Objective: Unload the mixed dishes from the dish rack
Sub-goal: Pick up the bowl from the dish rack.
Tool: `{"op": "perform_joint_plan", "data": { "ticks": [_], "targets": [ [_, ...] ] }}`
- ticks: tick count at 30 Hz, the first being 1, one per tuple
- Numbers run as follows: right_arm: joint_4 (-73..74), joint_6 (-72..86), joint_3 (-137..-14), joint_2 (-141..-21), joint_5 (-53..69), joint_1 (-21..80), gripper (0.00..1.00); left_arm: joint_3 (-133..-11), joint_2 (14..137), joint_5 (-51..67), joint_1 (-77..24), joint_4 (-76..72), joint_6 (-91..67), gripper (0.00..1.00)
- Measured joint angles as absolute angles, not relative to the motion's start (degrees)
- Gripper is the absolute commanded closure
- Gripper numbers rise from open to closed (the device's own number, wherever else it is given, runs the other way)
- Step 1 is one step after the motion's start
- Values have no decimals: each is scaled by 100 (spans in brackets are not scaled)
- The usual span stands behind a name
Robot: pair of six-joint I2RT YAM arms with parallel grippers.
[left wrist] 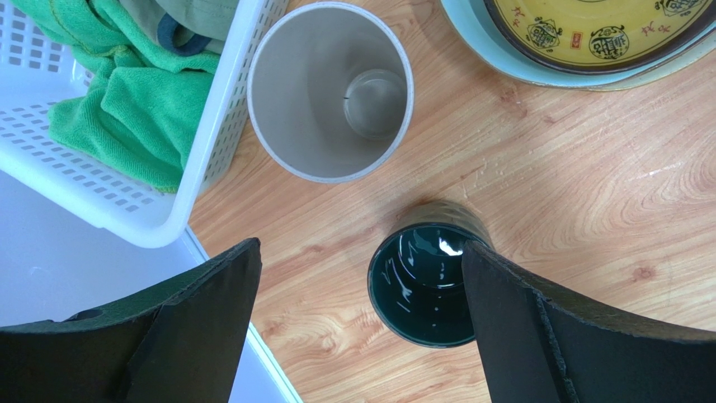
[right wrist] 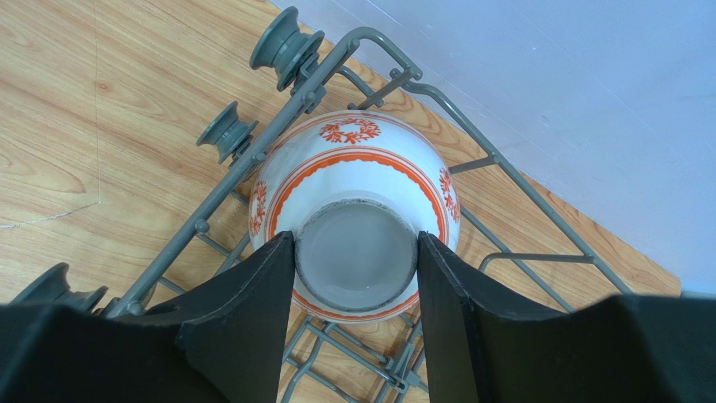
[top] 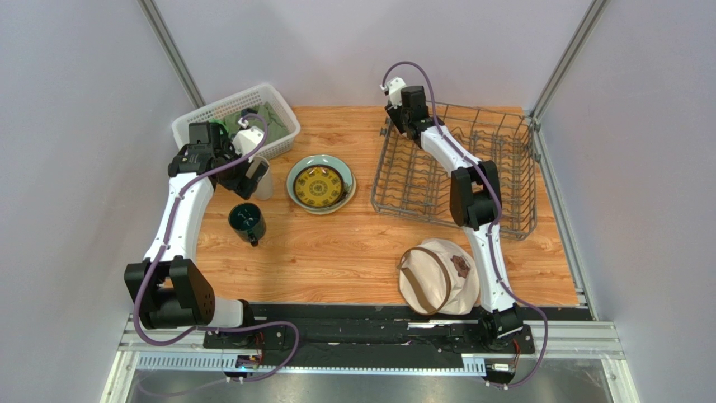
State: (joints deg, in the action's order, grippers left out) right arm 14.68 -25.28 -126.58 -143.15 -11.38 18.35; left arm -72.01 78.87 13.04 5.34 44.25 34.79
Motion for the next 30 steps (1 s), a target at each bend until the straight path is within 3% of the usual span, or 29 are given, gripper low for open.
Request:
{"op": "perform_joint_plan", "data": {
  "ticks": [4,21,30],
  "targets": [
    [1470,-2526,-12608,-14280,-1140,1833,100,-7201,7887,1306,534,4425,3479,3],
    [1957,-2235,-12090,-13579,-1009,1824,100,-7203,7776,1559,534,4438,3367,4],
    [2508,-1778,-12029,-12796,-652,1824,100,-7203,7500,2626,523,4340,2950,7]
  ]
}}
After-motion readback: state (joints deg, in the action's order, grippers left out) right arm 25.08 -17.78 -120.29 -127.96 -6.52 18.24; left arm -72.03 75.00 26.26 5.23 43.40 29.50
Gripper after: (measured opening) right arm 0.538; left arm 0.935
